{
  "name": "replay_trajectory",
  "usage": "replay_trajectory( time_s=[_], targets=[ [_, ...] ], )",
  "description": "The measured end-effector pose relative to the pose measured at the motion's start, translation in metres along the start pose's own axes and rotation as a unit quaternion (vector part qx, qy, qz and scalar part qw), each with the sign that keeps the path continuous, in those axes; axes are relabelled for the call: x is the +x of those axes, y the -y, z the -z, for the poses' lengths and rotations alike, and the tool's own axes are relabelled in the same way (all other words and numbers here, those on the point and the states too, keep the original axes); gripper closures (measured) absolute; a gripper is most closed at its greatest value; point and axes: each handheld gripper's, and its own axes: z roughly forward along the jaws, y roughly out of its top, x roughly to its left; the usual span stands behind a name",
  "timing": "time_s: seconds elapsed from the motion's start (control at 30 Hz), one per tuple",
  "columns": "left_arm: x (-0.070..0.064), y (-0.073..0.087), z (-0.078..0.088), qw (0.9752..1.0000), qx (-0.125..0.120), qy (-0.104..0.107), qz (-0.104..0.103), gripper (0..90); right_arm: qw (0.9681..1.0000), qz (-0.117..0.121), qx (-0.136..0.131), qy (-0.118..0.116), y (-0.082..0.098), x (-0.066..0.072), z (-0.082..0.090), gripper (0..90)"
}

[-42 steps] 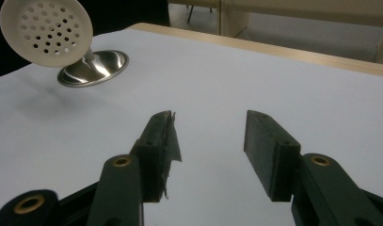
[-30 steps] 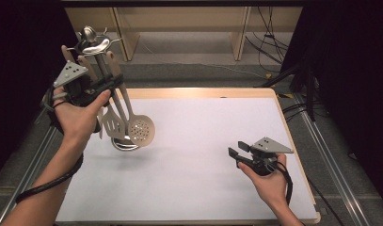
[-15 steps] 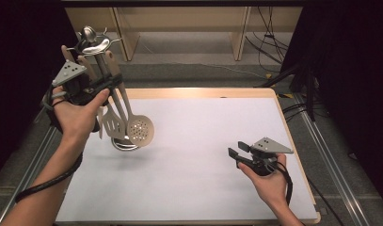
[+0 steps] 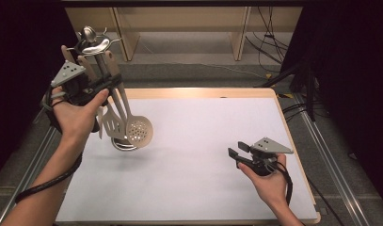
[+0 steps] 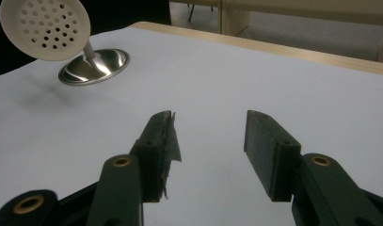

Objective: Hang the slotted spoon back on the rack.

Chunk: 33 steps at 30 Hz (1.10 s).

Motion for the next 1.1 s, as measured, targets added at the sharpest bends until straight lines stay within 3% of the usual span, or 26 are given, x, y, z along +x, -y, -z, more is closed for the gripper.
replay_trajectory(
  time_s=[0.4,0.47,0.6,0.63,0.67,0.73,0.77,0.8,0.87,0.9,0.97,1.1],
  targets=[
    [0.0043,0.0030,0.0000,0.9998,-0.007,0.004,0.017,73.9,1.0000,-0.003,-0.002,-0.004,0.0009,0.0008,-0.0008,52.7],
    [0.0048,0.0040,0.0002,0.9998,-0.007,0.001,0.017,73.8,1.0000,0.005,0.001,0.002,0.0006,-0.0001,0.0002,52.7],
    [0.0061,0.0052,0.0011,0.9998,-0.008,-0.001,0.016,73.6,1.0000,0.003,-0.002,0.001,0.0007,0.0002,-0.0005,52.7],
    [0.0059,0.0052,0.0014,0.9998,-0.008,-0.003,0.015,73.5,0.9999,-0.005,0.008,-0.005,0.0005,0.0012,0.0002,52.7],
    [0.0059,0.0052,0.0016,0.9999,-0.008,-0.004,0.013,73.5,1.0000,0.004,0.005,0.001,0.0004,0.0003,0.0004,52.7],
    [0.0054,0.0055,0.0018,0.9999,-0.008,-0.004,0.011,73.5,1.0000,-0.003,0.006,-0.001,0.0004,0.0013,0.0006,52.7],
    [0.0054,0.0056,0.0018,0.9999,-0.009,-0.005,0.011,73.5,0.9997,-0.019,0.013,-0.001,0.0008,0.0037,0.0012,52.7],
    [0.0055,0.0057,0.0017,0.9999,-0.009,-0.005,0.010,73.5,1.0000,-0.002,0.008,-0.001,0.0005,0.0014,0.0003,52.6],
    [0.0051,0.0061,0.0016,0.9999,-0.009,-0.006,0.009,73.4,1.0000,-0.001,0.007,0.000,0.0005,0.0013,0.0004,52.7],
    [0.0050,0.0062,0.0016,0.9999,-0.009,-0.007,0.008,73.4,0.9997,-0.019,0.012,-0.003,0.0006,0.0038,0.0013,52.7],
    [0.0043,0.0065,0.0013,0.9999,-0.010,-0.010,0.005,73.4,1.0000,-0.003,0.007,-0.002,0.0005,0.0014,0.0005,52.6],
    [0.0038,0.0068,0.0012,0.9999,-0.010,-0.012,0.003,73.4,1.0000,0.001,0.008,-0.001,0.0007,0.0010,0.0006,52.7]
  ],
)
